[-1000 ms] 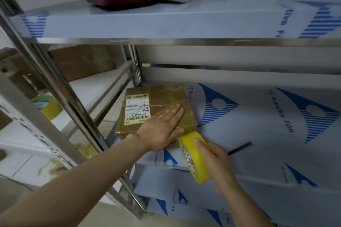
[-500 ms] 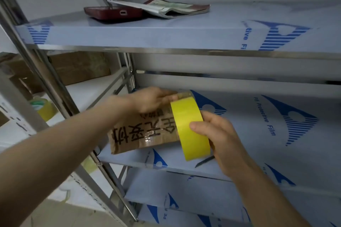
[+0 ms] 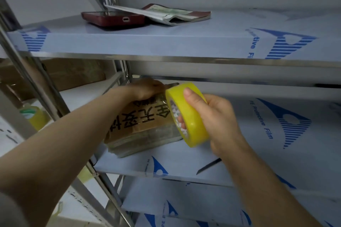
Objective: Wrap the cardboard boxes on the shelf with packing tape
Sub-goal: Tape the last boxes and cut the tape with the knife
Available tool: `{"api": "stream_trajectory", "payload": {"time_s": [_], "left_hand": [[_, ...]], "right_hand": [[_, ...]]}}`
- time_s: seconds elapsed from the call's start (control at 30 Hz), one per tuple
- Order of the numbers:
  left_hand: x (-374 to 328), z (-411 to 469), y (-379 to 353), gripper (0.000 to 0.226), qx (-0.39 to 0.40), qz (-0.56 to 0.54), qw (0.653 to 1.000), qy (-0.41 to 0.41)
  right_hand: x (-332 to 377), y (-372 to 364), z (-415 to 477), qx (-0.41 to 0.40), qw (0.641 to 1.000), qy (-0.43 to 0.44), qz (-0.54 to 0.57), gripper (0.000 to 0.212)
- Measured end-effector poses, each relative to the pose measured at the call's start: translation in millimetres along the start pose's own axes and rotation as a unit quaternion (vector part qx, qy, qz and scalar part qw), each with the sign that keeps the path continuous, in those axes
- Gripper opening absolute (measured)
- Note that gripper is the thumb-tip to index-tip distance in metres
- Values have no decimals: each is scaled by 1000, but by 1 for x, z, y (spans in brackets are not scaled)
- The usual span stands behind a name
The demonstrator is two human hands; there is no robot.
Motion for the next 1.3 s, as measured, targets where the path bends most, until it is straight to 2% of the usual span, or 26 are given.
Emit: {"api": "stream_trajectory", "payload": {"time_s": [0.1, 0.27, 0.43, 0.6, 0.7, 0.8, 0.83, 0.9, 1.07, 1.17, 1.3], "left_hand": [[7, 9, 1, 43, 3, -42, 999, -8], [10, 15, -2, 38, 23, -75, 997, -25], [12, 19, -2, 46, 40, -69, 997, -17], [6, 20, 0, 45, 30, -38, 999, 0], [-13, 33, 6, 45, -17, 32, 999, 11], [-42, 48, -8, 68, -73, 105, 992, 15], [-50, 49, -13, 68, -105, 142, 984, 29], [-60, 50, -18, 54, -174, 216, 960, 30], [-32, 75, -3, 54, -174, 126, 974, 67], [-24, 84, -3, 63, -169, 87, 977, 96], [-28, 85, -9, 69, -185, 121, 972, 77]], "right_hand": [[-10, 12, -23, -16, 998, -22, -59, 40], [-38, 25, -44, -55, 994, -50, -84, 37], [-71, 29, -45, -80, 991, -70, -79, 35], [-97, 30, -34, -91, 989, -96, -71, 36], [-101, 29, -21, -93, 989, -89, -67, 38], [-102, 27, -14, -87, 991, -85, -64, 35], [-102, 28, -13, -86, 991, -84, -66, 33], [-100, 29, -11, -81, 990, -80, -80, 33], [-101, 28, -4, -71, 990, -67, -106, 43], [-101, 24, 0, -76, 990, -65, -101, 59], [-103, 23, 10, -80, 991, -60, -94, 59]]}}
Point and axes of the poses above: each hand's wrist, its own z-axis towards the middle knuckle, its own y-axis out of the back of the hand, x = y × z, the point moved 6 cm from there along z, towards the middle knuckle, and after that the axes turned 9 degrees about z, right-handed, at the moved point
